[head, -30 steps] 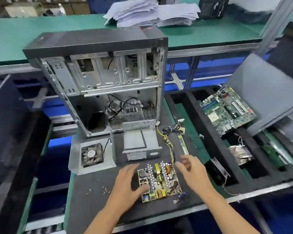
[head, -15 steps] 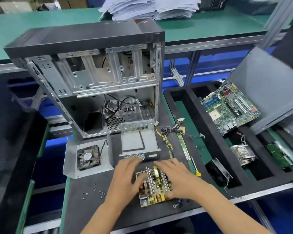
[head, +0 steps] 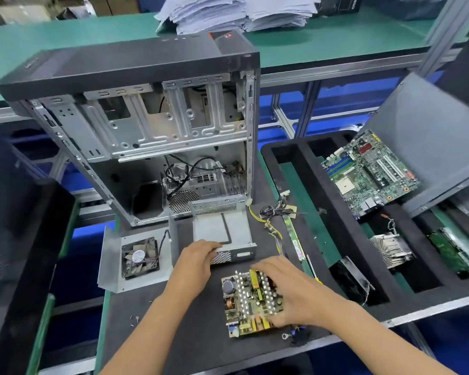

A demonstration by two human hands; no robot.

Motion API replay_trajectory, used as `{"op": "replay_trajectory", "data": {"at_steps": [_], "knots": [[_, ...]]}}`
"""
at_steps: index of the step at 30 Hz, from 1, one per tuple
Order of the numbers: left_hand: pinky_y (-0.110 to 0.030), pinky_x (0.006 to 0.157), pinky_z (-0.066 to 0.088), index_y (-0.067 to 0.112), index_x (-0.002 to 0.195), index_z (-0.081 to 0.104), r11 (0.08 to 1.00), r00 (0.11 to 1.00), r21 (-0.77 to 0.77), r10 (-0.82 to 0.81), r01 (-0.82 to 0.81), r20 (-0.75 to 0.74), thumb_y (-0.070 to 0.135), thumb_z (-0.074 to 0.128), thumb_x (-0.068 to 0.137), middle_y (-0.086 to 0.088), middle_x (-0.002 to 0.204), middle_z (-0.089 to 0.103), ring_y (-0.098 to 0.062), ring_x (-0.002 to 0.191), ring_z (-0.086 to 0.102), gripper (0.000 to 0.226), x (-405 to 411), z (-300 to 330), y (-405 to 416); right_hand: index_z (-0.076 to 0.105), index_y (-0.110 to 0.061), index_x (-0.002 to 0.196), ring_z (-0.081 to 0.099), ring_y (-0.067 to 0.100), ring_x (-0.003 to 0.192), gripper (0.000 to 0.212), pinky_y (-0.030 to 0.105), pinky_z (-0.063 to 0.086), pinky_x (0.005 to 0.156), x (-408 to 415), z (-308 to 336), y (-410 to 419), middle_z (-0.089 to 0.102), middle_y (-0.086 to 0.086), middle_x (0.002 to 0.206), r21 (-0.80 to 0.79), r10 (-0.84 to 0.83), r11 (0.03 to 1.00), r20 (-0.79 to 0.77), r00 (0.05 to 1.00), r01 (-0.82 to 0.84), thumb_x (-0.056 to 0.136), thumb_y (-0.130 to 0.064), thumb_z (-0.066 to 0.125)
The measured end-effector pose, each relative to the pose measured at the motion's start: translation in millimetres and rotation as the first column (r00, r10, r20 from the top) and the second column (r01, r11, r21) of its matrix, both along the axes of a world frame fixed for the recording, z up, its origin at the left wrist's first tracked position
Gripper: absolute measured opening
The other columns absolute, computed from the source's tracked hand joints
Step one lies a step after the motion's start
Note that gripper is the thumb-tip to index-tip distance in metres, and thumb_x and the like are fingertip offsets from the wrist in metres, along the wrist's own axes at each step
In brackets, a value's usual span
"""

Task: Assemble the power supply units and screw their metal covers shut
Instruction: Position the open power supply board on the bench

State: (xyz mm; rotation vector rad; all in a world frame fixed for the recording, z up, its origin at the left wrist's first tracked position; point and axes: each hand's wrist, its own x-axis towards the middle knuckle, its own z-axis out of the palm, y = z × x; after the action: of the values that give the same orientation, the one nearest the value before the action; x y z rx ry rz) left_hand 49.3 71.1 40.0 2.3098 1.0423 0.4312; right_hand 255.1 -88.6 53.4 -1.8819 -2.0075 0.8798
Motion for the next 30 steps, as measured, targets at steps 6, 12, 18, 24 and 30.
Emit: {"op": "replay_trajectory", "data": {"at_steps": [6, 12, 18, 24, 30], "knots": [[-0.026, 0.085, 0.04, -0.002, 0.107, 0.071, 0.999, 1.0, 0.045, -0.01, 0.009, 0.011, -0.006, 0.057, 0.094, -0.013, 0.094, 0.069, -0.032, 0.094, 0.062, 0.019, 2, -2, -2, 0.028, -0.064, 0.136, 0.032, -0.013, 0.135, 0.093, 0.018, 0.028, 0.114, 35, 51, -21, 0.032, -0.041, 0.14, 0.081, -0.22, 0.968, -0.192, 0.956, 0.239, 0.061, -0.06, 0.083], [-0.048, 0.074, 0.051, 0.001, 0.1, 0.073, 0.993, 0.993, 0.074, -0.098, 0.093, 0.064, -0.011, 0.061, 0.089, -0.011, 0.08, 0.065, -0.035, 0.078, 0.061, 0.02, -3, -3, -24, 0.052, -0.053, 0.13, 0.049, 0.001, 0.132, 0.092, 0.034, 0.037, 0.115, 78, 85, -5, 0.056, -0.024, 0.136, 0.127, -0.397, 0.849, -0.486, 0.779, 0.512, 0.048, -0.055, 0.093], [-0.029, 0.082, 0.046, 0.006, 0.108, 0.074, 0.988, 0.984, 0.041, -0.15, 0.146, 0.095, -0.007, 0.061, 0.09, -0.007, 0.087, 0.067, -0.027, 0.084, 0.062, 0.025, -6, -5, -55, 0.046, -0.042, 0.138, 0.045, 0.0, 0.133, 0.093, 0.036, 0.038, 0.114, 62, 87, 50, 0.051, -0.021, 0.14, 0.15, -0.35, 0.898, -0.323, 0.879, 0.413, 0.055, -0.057, 0.084], [-0.006, 0.093, 0.035, 0.009, 0.109, 0.073, 0.999, 0.979, 0.033, -0.025, 0.019, 0.204, 0.009, 0.075, 0.086, 0.003, 0.103, 0.064, -0.004, 0.099, 0.053, 0.023, -30, -9, -71, 0.034, -0.048, 0.143, 0.035, 0.004, 0.136, 0.1, 0.04, 0.034, 0.115, 32, 60, 79, 0.037, -0.022, 0.15, 0.0, -0.214, 0.976, -0.162, 0.963, 0.217, 0.055, -0.068, 0.075], [-0.009, 0.079, 0.044, 0.022, 0.096, 0.073, 0.978, 0.955, -0.124, 0.194, -0.169, 0.224, 0.011, 0.079, 0.083, 0.017, 0.091, 0.066, 0.005, 0.088, 0.061, 0.018, -50, -22, -68, 0.032, -0.045, 0.146, 0.032, 0.009, 0.139, 0.1, 0.034, 0.032, 0.113, 28, 40, 92, 0.035, -0.017, 0.153, -0.063, -0.167, 0.985, -0.117, 0.979, 0.16, 0.059, -0.061, 0.078]]}}
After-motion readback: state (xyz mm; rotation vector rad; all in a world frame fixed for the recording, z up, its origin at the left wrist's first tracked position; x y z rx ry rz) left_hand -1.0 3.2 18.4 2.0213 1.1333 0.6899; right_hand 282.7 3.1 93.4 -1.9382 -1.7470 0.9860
